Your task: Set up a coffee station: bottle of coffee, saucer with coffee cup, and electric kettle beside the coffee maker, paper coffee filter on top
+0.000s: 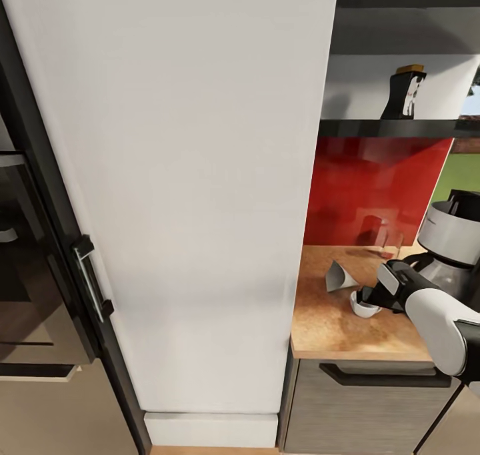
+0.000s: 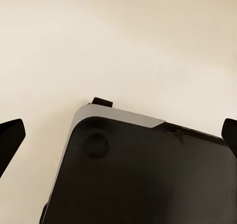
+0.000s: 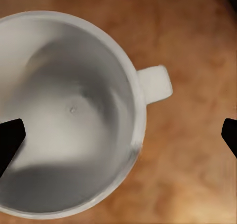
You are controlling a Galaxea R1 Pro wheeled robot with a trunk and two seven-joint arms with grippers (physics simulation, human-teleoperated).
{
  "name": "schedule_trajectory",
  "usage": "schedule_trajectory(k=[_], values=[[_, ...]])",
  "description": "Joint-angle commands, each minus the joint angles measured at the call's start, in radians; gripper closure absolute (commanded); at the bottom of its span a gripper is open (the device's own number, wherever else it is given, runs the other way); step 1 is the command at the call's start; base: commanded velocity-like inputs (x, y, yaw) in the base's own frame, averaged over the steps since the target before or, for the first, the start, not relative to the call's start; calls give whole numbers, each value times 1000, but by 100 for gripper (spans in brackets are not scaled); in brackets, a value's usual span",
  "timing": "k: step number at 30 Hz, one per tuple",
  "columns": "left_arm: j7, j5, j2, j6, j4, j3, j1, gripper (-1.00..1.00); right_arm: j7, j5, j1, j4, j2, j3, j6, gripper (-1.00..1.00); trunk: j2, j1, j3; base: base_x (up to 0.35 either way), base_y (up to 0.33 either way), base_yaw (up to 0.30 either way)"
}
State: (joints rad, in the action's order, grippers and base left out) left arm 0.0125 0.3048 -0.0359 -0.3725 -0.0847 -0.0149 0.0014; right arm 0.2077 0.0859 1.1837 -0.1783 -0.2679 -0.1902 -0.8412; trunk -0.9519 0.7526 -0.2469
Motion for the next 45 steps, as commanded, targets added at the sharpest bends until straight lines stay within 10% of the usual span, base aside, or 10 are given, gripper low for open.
schedule_trajectory(k=[1, 4, 5, 45], values=[[1, 4, 0, -2, -1, -2, 0, -100, 9, 9, 0, -1, 0, -3, -3, -100, -8, 4, -4, 0, 0, 0], [1, 4, -1, -2, -1, -2, 0, -100, 9, 9, 0, -1, 1, -3, -3, -100, -29, 16, -14, 0, 0, 0], [1, 4, -1, -2, -1, -2, 0, -100, 9, 9, 0, -1, 1, -3, -3, 100, -36, 19, -17, 0, 0, 0], [0, 8, 2, -1, -1, -1, 0, -100, 9, 9, 0, -1, 5, -6, -10, 100, -15, 8, -8, 0, 0, 0]])
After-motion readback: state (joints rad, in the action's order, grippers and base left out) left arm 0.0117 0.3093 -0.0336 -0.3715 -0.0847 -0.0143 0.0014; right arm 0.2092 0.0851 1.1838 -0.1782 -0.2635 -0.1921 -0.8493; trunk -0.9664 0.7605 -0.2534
